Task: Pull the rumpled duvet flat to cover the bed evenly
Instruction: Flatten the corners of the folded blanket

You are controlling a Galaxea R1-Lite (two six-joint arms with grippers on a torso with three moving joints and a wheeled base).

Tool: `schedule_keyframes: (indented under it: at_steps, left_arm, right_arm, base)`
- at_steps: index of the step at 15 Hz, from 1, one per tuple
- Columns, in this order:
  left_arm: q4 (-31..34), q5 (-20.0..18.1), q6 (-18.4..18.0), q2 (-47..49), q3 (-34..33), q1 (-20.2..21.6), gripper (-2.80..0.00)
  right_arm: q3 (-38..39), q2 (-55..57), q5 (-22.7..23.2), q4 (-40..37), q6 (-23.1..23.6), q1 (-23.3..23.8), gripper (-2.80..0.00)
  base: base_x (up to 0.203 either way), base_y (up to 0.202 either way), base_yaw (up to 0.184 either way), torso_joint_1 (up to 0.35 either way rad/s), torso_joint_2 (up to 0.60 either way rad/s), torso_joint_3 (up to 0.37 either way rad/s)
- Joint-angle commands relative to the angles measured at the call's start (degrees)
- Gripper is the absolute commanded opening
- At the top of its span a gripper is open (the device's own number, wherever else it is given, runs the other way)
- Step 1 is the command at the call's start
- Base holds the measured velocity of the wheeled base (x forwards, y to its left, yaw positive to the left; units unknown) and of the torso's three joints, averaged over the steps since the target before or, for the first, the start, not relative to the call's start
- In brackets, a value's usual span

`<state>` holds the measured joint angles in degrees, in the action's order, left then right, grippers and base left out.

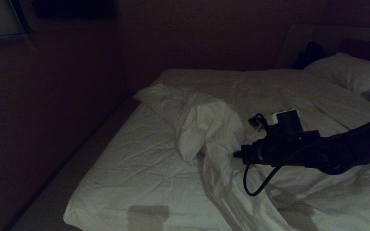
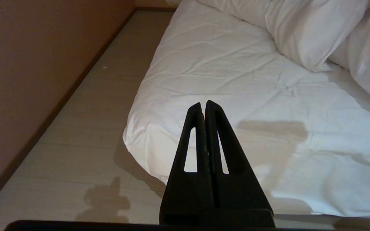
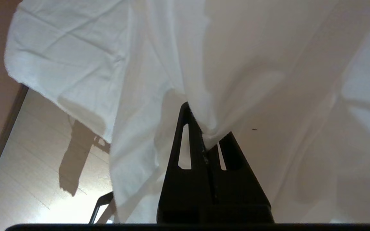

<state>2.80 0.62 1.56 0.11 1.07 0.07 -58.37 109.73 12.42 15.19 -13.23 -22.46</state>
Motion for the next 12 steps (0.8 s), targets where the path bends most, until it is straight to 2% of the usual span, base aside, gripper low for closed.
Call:
schedule_keyframes:
  at_steps: [1, 12]
  left_arm:
    - [0.0, 0.0, 0.0, 0.0, 0.0, 0.0, -2.8]
    - [0.0, 0.0, 0.0, 0.0, 0.0, 0.0, -2.8]
  right_arm:
    - [0.4, -1.1, 0.1, 0.1, 0.0, -0.6, -2.8]
    - [2.2, -3.6, 0.1, 0.2, 0.1, -4.6, -2.8]
  base:
    - [0.0, 0.0, 0.0, 0.0, 0.0, 0.0]
    - [0.0, 0.0, 0.0, 0.0, 0.0, 0.0]
